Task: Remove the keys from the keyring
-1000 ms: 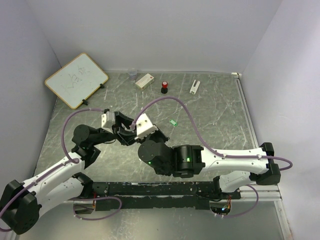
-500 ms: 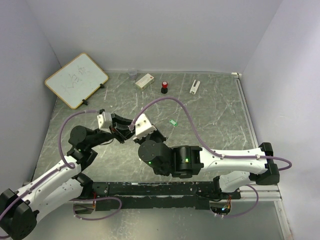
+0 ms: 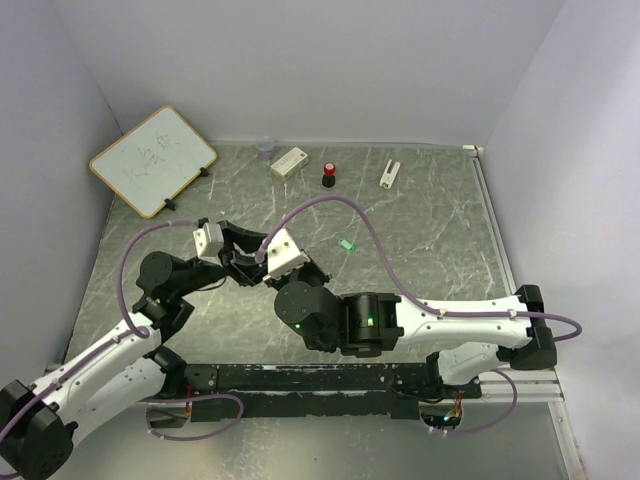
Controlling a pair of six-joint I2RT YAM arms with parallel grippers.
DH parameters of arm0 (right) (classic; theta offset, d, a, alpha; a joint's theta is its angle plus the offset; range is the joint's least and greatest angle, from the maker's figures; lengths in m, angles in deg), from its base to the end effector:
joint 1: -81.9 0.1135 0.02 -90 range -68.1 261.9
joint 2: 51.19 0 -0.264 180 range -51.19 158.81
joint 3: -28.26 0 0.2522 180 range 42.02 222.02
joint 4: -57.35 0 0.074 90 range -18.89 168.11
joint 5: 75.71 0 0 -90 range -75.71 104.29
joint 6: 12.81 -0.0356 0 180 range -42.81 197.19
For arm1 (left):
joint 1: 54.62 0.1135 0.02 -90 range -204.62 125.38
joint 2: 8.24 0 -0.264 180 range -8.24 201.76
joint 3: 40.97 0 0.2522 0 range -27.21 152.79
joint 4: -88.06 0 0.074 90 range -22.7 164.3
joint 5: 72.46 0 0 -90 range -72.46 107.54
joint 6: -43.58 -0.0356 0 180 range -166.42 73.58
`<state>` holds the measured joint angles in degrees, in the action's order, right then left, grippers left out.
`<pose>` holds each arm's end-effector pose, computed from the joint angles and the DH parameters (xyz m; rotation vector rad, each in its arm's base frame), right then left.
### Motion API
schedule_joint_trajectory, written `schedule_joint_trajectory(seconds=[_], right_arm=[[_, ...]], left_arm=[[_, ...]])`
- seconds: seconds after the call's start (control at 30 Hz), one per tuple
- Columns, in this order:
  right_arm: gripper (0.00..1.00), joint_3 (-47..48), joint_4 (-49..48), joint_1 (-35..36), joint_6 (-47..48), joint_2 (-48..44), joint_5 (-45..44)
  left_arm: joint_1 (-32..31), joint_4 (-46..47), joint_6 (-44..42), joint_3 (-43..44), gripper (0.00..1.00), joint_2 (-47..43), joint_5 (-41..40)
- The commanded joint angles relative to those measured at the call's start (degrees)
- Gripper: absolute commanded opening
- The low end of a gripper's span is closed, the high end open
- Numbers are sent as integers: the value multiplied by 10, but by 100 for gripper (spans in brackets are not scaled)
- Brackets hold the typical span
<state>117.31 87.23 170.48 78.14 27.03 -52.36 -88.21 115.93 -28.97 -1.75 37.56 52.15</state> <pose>0.0400 0.2962 0.3906 -0.5721 1.6015 0.0292 0.1410 -0.1179 0.3114 0.7274 1.1386 -1.1205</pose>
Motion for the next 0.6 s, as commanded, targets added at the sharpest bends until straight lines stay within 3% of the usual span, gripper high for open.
schedule_joint_trajectory(seconds=[0.0, 0.3, 0.57], right_arm=[[0, -8, -29, 2, 11, 0, -8], [0, -12, -28, 2, 6, 2, -9], [0, -15, -43, 2, 15, 5, -11]], left_arm=[[2, -11, -10, 5, 56, -24, -8], [2, -63, -33, 0, 52, -73, -40], [1, -51, -22, 3, 51, -59, -4]])
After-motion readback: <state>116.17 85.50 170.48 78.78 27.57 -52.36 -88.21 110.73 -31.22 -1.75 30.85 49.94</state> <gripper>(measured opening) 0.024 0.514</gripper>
